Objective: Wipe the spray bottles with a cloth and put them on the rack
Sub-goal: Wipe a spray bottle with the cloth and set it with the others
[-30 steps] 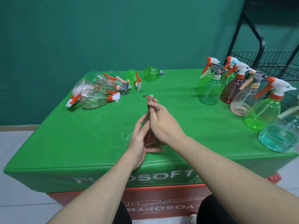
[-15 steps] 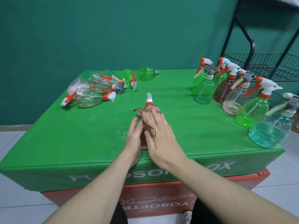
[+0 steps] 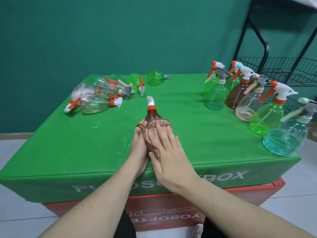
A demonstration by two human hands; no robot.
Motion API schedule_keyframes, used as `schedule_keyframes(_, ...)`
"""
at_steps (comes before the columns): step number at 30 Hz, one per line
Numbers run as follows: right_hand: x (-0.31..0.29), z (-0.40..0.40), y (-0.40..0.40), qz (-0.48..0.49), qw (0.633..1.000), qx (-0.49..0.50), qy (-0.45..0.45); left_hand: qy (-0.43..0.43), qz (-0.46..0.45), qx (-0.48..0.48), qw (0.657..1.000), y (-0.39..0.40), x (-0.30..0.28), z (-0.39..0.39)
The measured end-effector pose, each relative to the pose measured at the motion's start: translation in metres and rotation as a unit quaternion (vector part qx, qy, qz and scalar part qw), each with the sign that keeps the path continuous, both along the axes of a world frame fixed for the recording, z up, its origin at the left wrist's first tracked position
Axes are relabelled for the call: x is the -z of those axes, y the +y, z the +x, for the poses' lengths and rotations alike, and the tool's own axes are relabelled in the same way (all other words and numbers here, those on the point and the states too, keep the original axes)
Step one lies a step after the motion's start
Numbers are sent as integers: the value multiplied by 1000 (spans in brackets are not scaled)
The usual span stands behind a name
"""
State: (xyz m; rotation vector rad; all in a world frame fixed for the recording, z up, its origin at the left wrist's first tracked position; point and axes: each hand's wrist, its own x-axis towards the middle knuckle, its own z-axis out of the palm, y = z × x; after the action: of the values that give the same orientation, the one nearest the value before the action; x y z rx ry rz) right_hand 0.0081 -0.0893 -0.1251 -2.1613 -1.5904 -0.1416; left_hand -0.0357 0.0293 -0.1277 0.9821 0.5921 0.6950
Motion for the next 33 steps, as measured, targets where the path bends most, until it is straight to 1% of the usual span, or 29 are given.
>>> schedule_keyframes(4, -1, 7, 17, -8, 999, 13, -35, 16, 10, 28, 999, 4, 4, 1)
schedule_keyframes(8, -7, 17, 34, -19, 998, 31, -44, -1, 23, 50, 999, 3, 4, 1)
schedule_keyframes(11, -21, 22, 41, 18, 999, 24, -45, -8, 37, 69, 997, 5, 6, 1)
schedule_keyframes(12, -27, 24, 43, 39, 999, 21, -16, -6, 43, 76, 996, 6, 6, 0)
schedule_keyframes(13, -34, 26, 45, 60, 998, 20, 30, -4, 41, 81, 996, 5, 5, -1)
schedule_keyframes(16, -44, 30, 55, 108, 975, 35, 192, -21, 3, 84, 996, 7, 3, -4)
schedule_keyframes(17, -45, 31, 57, 110, 967, 49, 225, -28, -11, 83, 996, 7, 3, -4)
schedule_keyframes(19, -42, 31, 60, 109, 961, 63, 247, -31, -20, 76, 996, 8, 5, -4)
schedule_keyframes(22, -36, 26, 55, 120, 963, 42, 240, -27, -18, 61, 998, 9, 8, -2)
schedule_keyframes(23, -33, 24, 51, 118, 968, 26, 221, -29, -15, 55, 998, 9, 9, -1)
schedule_keyframes(25, -24, 19, 42, 99, 983, 2, 157, -35, -18, 42, 998, 10, 10, 1)
schedule_keyframes(27, -14, 15, 32, 82, 990, 1, 113, -31, -16, 37, 999, 11, 11, 3)
schedule_keyframes(29, -5, 11, 23, 64, 992, 4, 107, -25, -16, 47, 998, 10, 11, 4)
schedule_keyframes(33, 5, 5, 5, 41, 995, -6, 88, -19, 4, 22, 1000, 11, 11, 3)
